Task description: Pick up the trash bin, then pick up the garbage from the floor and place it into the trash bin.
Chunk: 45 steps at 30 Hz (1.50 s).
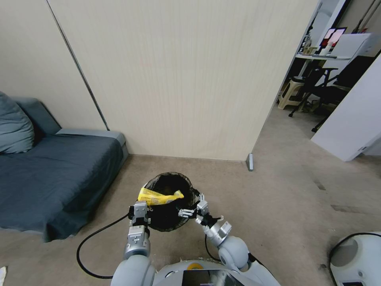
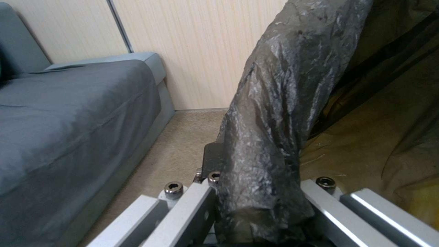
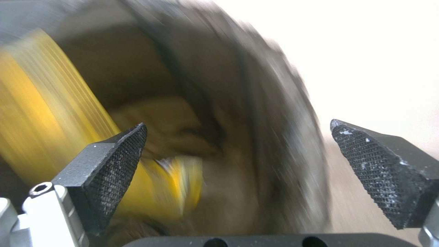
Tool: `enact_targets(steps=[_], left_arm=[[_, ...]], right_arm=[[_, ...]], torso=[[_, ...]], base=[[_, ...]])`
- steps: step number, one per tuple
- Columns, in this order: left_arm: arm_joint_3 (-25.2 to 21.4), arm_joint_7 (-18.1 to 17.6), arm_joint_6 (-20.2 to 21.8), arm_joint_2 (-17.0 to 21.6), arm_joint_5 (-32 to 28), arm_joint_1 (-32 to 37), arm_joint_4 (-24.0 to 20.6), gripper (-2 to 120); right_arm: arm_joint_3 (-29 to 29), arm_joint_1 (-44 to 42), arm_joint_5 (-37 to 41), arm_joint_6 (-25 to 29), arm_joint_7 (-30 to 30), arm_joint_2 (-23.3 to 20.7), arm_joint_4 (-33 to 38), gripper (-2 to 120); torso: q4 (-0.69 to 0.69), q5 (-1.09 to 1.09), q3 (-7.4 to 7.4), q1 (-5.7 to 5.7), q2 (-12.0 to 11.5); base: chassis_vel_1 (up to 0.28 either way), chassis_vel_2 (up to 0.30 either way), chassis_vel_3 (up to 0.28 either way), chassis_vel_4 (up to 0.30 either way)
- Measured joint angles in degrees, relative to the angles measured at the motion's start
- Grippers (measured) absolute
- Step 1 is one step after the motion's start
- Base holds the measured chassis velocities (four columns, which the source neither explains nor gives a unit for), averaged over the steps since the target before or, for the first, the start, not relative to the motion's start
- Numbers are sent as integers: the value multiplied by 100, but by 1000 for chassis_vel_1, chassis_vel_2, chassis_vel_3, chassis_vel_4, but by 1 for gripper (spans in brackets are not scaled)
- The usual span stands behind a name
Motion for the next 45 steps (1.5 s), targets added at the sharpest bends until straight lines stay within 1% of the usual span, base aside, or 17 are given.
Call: enact_targets(steps=[2, 4, 5, 7, 17, 24, 27, 30, 31, 32, 33, 34, 36, 38, 39, 40, 45], left_arm=[[26, 0, 8, 1, -16, 26, -15, 1], [27, 0, 8, 1, -17, 29, -17, 1], [19, -2, 10, 1, -19, 36, -17, 1], [-21, -9, 10, 2, -21, 15, 1, 1], [-82, -35, 16, -11, -88, -82, 71, 1], [-193, -55, 113, -15, -356, -153, 81, 1], [-231, -58, 139, -12, -467, -185, 158, 1], [-235, -57, 140, -7, -478, -189, 178, 1], [-243, -57, 140, -2, -487, -193, 207, 1], [-255, -54, 140, 22, -496, -202, 287, 1], [-255, -54, 140, 22, -496, -202, 287, 1], [-259, -51, 140, 39, -497, -212, 349, 1], [-259, -50, 138, 45, -496, -219, 375, 1], [-255, -25, 105, 83, -476, -222, 422, 1], [-254, -16, 84, 95, -461, -217, 422, 1], [-257, -12, 37, 117, -458, -193, 414, 1], [-267, -8, -2, 145, -454, -158, 368, 1]], right_arm=[[3, 43, 91, -239, 234, 37, 19, 100], [5, 51, 116, -304, 290, 45, 33, 100], [26, 74, 254, -649, 550, 65, 135, 100], [58, 46, 288, -851, 641, 54, 239, 100], [132, -36, 238, -957, 635, 44, 252, 100], [312, -227, -4, -758, 565, 15, 375, 100], [482, -444, -308, -454, 531, 37, 559, 100], [523, -501, -401, -357, 525, 48, 599, 100], [580, -586, -540, -197, 514, 72, 662, 100], [754, -823, -897, 273, 479, 150, 857, 100], [754, -823, -897, 273, 479, 150, 857, 100], [922, -1038, -1177, 598, 479, 250, 1057, 100], [1021, -1184, -1321, 730, 510, 319, 1192, 100], [1395, -1700, -1749, 1107, 640, 561, 1477, 100], [1532, -1812, -1891, 1234, 664, 640, 1482, 100], [1791, -1967, -2145, 1487, 752, 822, 1417, 100], [2105, -2096, -2328, 1811, 900, 1163, 1133, 100]], torso=[[0, 1, 0, 0, 0], [0, 1, 0, 0, 0], [1, 0, 0, 0, 0], [1, 0, 0, 0, 0], [0, 0, 0, 0, 0], [1, 1, 0, 0, 0], [0, 0, 0, 0, 0], [1, 0, 0, 0, 0], [0, 1, 0, 0, 0], [0, 0, 0, 0, 0], [0, 0, 0, 0, 0], [0, 0, 0, 0, 0], [1, 1, 0, 0, 0], [-3, 0, 0, 0, 0], [2, 0, 0, 0, 0], [2, 0, 0, 0, 0], [0, 0, 0, 0, 0]], base=[[0, 0, 0, 0], [0, 0, 0, 0], [0, 0, 0, 0], [0, 0, 0, 0], [0, 0, 0, 0], [0, 0, 0, 0], [0, 0, 0, 0], [0, 0, 0, 0], [0, 0, 0, 0], [0, 0, 0, 0], [0, 0, 0, 0], [0, 0, 0, 0], [0, 0, 0, 0], [0, 0, 0, 0], [0, 0, 0, 0], [0, 0, 0, 0], [0, 0, 0, 0]])
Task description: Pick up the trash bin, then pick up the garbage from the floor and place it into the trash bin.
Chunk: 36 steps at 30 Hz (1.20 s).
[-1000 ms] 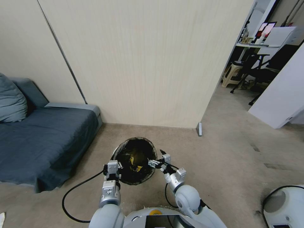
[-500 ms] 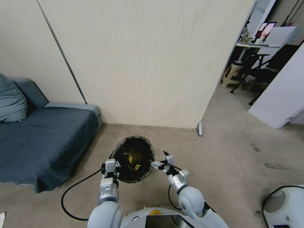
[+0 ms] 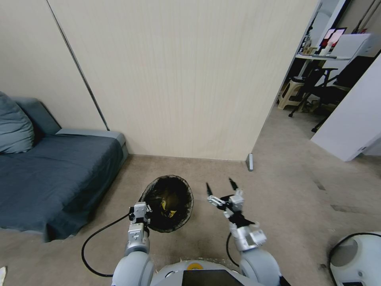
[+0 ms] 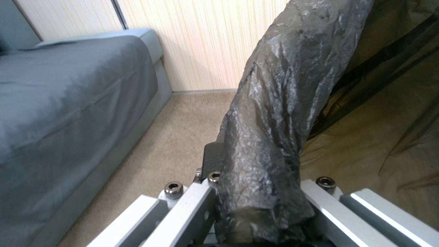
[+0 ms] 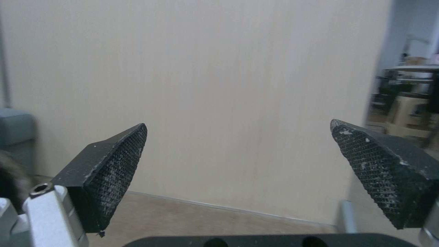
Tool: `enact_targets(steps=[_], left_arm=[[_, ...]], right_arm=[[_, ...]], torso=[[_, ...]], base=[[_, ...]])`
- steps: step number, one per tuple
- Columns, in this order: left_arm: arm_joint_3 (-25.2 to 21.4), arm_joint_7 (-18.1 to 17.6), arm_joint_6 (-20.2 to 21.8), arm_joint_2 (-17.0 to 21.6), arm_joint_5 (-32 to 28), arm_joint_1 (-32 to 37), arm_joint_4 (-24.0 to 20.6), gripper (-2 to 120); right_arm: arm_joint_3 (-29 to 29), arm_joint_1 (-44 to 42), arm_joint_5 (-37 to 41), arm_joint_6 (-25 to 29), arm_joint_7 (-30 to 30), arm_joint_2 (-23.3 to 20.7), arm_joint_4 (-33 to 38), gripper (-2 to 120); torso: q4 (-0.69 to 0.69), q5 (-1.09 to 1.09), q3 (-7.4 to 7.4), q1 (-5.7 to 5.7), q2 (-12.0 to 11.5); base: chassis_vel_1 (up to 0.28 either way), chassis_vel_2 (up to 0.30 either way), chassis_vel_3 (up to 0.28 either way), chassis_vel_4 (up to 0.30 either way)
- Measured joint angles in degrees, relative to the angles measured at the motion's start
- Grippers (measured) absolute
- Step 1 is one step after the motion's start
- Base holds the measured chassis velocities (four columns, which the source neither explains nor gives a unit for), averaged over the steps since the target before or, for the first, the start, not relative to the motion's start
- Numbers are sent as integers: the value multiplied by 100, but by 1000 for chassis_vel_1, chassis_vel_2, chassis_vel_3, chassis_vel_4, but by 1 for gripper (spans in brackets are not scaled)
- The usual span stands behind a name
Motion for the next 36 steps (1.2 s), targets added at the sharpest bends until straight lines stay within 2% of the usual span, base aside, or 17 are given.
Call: enact_targets(steps=[3, 9, 20, 28, 36], left_arm=[[-10, 4, -78, -17, 36, 23, 33, 1], [7, 2, -156, -34, 57, 87, 92, 1], [29, 19, -174, -60, 202, 183, 20, 1], [76, 26, -195, -73, 276, 263, -13, 1], [94, 41, -172, -11, 275, 274, -62, 1]], right_arm=[[51, -104, -202, 360, 31, 297, -310, 100], [23, -235, -324, 630, 47, 544, -522, 100], [39, -51, -131, 664, -29, 509, -584, 100], [22, 120, -135, 1000, -174, 613, -730, 100], [-9, 170, -60, 942, -178, 532, -672, 100]], torso=[[0, 0, 0, 0, 0], [0, 0, 0, 0, 0], [0, -1, 0, 0, 0], [0, 0, 0, 0, 0], [0, 0, 0, 0, 0]], base=[[0, 0, 0, 0], [0, 0, 0, 0], [0, 0, 0, 0], [7, 4, 6, 6], [68, 72, 76, 71]])
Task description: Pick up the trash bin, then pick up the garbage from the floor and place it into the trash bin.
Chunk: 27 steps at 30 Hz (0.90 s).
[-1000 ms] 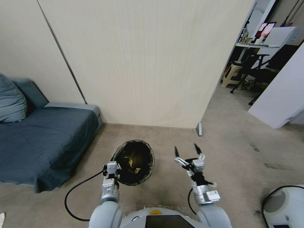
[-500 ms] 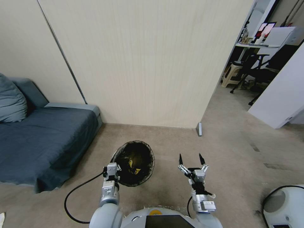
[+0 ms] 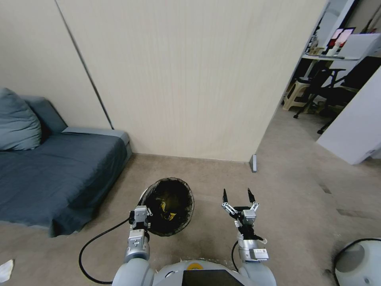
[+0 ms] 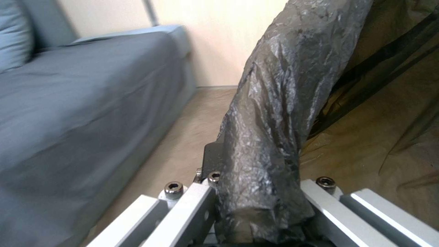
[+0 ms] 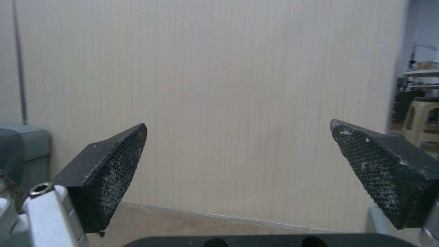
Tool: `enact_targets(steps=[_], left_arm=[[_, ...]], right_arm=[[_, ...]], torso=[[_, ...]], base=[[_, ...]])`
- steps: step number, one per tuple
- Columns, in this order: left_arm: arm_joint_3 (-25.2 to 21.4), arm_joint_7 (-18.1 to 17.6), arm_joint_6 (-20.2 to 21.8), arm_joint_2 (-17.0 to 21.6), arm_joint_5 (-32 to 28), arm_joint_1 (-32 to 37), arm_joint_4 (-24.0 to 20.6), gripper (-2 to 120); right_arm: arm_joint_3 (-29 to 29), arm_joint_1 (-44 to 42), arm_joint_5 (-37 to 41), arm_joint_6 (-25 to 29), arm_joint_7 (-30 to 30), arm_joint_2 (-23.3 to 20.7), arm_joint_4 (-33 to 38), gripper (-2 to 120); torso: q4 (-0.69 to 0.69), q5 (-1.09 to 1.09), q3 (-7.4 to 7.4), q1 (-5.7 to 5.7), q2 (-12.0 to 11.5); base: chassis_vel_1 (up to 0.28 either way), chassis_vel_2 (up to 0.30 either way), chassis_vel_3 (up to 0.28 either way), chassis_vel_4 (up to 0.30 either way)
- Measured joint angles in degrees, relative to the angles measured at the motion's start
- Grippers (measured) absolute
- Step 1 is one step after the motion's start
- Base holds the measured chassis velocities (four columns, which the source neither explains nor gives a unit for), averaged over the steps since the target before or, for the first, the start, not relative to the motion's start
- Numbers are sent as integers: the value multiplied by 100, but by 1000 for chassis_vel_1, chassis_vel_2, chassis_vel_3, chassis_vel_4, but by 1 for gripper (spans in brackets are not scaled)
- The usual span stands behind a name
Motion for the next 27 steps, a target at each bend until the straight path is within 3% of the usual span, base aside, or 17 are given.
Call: enact_targets(steps=[27], left_arm=[[-4, 1, 46, -25, -2, 6, -107, 1]], right_arm=[[-58, 93, 15, -254, -172, 79, 138, 100]], torso=[[0, 0, 0, 0, 0]], base=[[122, 118, 119, 120]])
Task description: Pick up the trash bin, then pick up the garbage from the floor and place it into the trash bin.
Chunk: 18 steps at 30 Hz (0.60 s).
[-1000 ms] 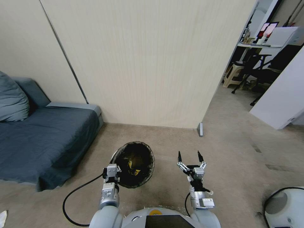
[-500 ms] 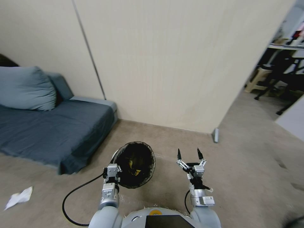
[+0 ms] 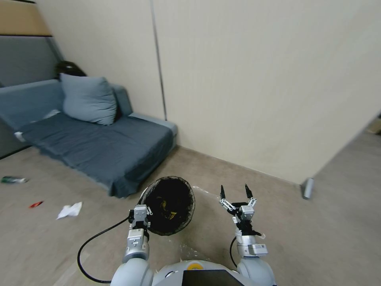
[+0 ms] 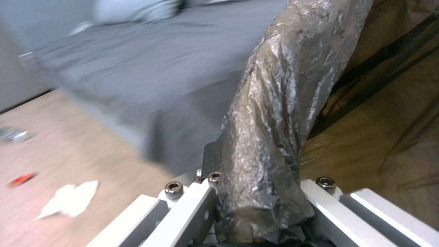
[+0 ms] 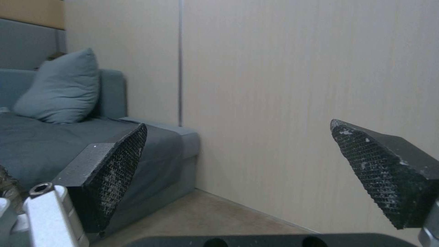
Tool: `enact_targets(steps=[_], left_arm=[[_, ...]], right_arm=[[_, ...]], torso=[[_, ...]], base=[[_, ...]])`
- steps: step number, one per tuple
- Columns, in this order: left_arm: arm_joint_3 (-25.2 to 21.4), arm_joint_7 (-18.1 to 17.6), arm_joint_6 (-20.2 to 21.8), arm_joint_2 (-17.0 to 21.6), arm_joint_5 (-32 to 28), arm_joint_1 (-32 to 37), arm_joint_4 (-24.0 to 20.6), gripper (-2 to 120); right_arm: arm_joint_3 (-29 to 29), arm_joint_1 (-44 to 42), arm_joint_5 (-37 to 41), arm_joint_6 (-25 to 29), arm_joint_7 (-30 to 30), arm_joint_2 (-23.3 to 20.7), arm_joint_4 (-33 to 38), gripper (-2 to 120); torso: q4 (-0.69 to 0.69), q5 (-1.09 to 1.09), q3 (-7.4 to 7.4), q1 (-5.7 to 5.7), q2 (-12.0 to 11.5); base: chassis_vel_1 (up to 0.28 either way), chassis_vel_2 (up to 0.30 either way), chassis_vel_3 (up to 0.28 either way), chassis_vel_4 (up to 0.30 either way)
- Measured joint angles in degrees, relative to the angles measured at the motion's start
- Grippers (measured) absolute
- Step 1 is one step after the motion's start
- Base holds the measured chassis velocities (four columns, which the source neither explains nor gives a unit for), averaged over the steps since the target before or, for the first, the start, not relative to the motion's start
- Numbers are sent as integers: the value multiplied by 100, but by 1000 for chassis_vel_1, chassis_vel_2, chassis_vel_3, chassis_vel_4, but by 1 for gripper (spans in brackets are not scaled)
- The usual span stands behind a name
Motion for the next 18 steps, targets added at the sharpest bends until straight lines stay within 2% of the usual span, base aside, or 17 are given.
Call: enact_targets(steps=[18], left_arm=[[11, 2, 0, -26, 17, -21, -24, 1]], right_arm=[[-7, 104, 9, 140, -74, -20, 12, 100]], torso=[[1, 0, 0, 0, 0]], base=[[134, 131, 129, 132]])
